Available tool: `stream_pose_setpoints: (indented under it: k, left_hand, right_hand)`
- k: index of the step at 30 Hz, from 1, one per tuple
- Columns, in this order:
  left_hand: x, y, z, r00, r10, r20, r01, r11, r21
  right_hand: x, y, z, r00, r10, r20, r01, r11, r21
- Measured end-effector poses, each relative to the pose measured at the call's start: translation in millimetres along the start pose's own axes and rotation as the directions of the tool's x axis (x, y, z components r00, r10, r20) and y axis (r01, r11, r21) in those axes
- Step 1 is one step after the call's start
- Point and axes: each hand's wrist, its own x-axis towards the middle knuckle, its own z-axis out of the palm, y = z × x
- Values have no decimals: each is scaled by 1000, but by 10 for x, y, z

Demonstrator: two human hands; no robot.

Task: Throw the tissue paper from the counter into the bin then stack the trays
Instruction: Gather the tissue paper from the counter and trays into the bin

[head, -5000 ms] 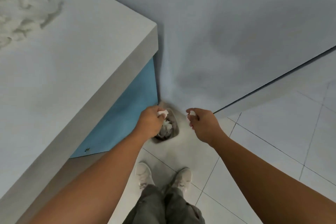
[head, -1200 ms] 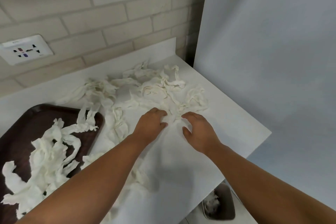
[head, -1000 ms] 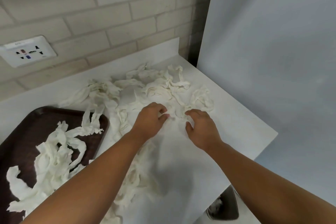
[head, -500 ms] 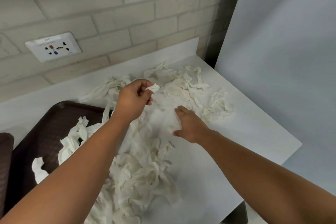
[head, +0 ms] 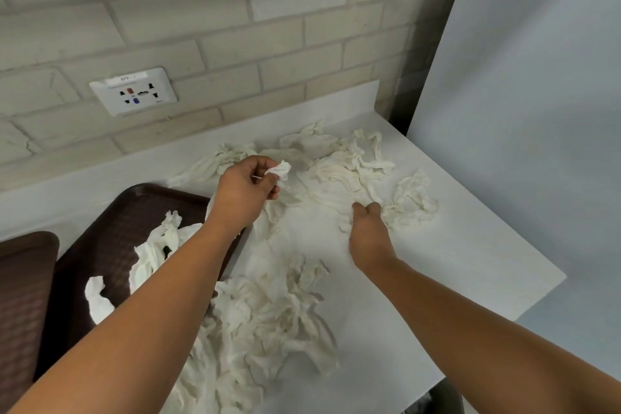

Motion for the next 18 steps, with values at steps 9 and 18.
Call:
stream_pose_setpoints:
  k: [9,18]
  left_hand:
    - [-240,286,239,999,34,32,-33,999,-36]
    - [-528,740,570,992,125,4,-125,991,-42]
  right_hand:
    - [-206,235,-355,993,53,104,-26,969,-248]
    - [-413,609,-980,977,-71,-199,80,996,40]
